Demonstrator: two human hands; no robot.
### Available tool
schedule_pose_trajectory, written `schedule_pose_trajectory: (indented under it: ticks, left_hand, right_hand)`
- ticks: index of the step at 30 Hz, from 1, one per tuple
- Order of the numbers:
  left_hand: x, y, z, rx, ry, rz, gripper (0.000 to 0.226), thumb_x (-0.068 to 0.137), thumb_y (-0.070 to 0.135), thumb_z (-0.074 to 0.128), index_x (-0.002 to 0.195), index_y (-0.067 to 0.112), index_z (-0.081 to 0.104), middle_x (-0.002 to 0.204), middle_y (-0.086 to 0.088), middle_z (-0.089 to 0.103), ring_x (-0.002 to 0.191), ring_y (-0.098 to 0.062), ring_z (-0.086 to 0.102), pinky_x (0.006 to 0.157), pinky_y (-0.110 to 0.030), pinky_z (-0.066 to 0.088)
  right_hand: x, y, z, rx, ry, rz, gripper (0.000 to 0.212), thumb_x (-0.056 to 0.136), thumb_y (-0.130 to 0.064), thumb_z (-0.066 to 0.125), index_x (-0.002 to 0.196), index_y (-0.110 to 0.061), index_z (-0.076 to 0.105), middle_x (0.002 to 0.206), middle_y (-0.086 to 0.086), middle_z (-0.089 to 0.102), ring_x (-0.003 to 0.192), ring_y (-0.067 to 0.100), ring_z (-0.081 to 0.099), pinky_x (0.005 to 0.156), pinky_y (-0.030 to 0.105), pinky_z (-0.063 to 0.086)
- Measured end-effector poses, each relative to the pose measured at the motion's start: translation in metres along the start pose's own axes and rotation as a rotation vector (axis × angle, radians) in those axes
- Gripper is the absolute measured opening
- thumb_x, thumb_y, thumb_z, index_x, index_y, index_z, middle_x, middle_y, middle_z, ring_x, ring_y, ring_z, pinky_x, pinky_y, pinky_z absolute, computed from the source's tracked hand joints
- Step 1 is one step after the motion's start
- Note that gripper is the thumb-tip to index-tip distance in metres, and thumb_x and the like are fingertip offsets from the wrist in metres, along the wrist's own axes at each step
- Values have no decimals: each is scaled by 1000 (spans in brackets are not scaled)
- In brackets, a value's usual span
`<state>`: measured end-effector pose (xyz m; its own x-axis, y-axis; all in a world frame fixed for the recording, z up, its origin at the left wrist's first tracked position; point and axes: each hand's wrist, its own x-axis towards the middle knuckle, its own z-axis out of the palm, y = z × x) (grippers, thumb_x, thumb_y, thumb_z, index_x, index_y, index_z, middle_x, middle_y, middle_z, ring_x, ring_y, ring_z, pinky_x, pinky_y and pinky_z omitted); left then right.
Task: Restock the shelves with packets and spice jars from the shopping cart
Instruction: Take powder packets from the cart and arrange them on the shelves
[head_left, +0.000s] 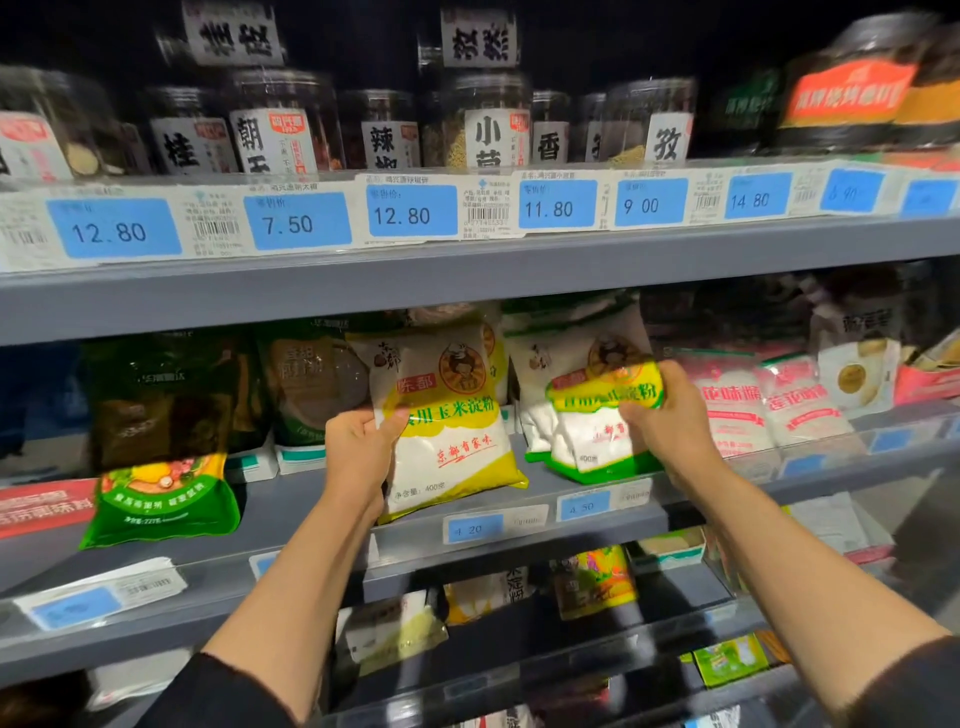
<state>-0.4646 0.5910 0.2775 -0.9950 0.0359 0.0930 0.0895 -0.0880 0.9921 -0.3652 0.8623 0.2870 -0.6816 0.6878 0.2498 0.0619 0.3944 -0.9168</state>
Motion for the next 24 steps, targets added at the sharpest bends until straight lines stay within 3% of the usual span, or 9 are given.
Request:
schedule_pose_trajectory:
  ticks: [3,6,8,10,12,15,17,20,24]
  left_hand:
    - [1,-1,-1,5,2,-9,29,92,3,60,64,5,58,52,5,67,51,-8,66,53,-28,53]
    - [-1,0,0,3,-2,-14,25,92,4,60,68,4,61,56,4,69,54,-10,68,60,-34,55]
    - [-2,1,1,-3,0,-14,23,93,4,60,69,4,62,57,4,70,55,-10,69,59,-34,56]
    - [-4,5,3,-27,5,-24,23,93,3,59,71,5,61,57,5,70,54,-9,69,51,-28,57]
    - [-5,8,6,-60,1,-40,23,93,1,57,70,5,60,56,5,69,52,-9,68,49,-29,57]
    - [-1,10,14,-108,26,-121,27,92,0,59,66,5,54,54,1,68,49,-14,67,56,-41,56]
    - [1,11,21,-139,60,-167,19,90,0,61,73,1,53,63,-8,69,51,-17,67,46,-40,55]
    - [5,12,30,-183,102,-197,18,89,-1,61,104,1,52,89,-17,64,59,-21,67,40,-33,53]
    - [11,5,35,-114,129,-222,21,88,-6,57,102,3,44,90,-23,56,59,-24,62,35,-28,48]
  right_hand:
    - [-1,4,6,-237,1,98,53,77,-12,75,119,-5,44,116,16,54,112,35,52,87,41,45]
    - [-16,-10,10,-620,134,-176,97,62,-40,86,134,-6,29,139,21,32,130,37,31,107,47,34]
    - [-23,-15,17,-875,-56,-352,104,57,-59,81,136,-18,26,146,20,18,138,41,13,113,58,20]
    - [-22,-13,25,-1016,-324,-281,109,58,-71,71,143,-31,16,154,17,0,143,41,-9,110,64,1]
    - [-10,-14,34,-1046,-407,-202,109,55,-77,67,142,-30,21,153,17,6,142,42,-6,110,68,0]
    - [1,-21,46,-1080,-356,-177,95,56,-82,62,126,-20,44,142,17,34,137,40,15,109,68,3]
    - [2,-21,51,-1099,-305,-193,87,60,-81,59,120,-18,51,137,17,42,136,40,21,108,69,2]
    - [-1,-17,46,-1104,-276,-238,87,63,-77,62,126,-19,46,139,15,38,136,39,19,108,70,6]
    - [2,-13,36,-1069,-415,-224,97,59,-64,76,133,-24,29,145,15,21,139,41,5,108,69,8]
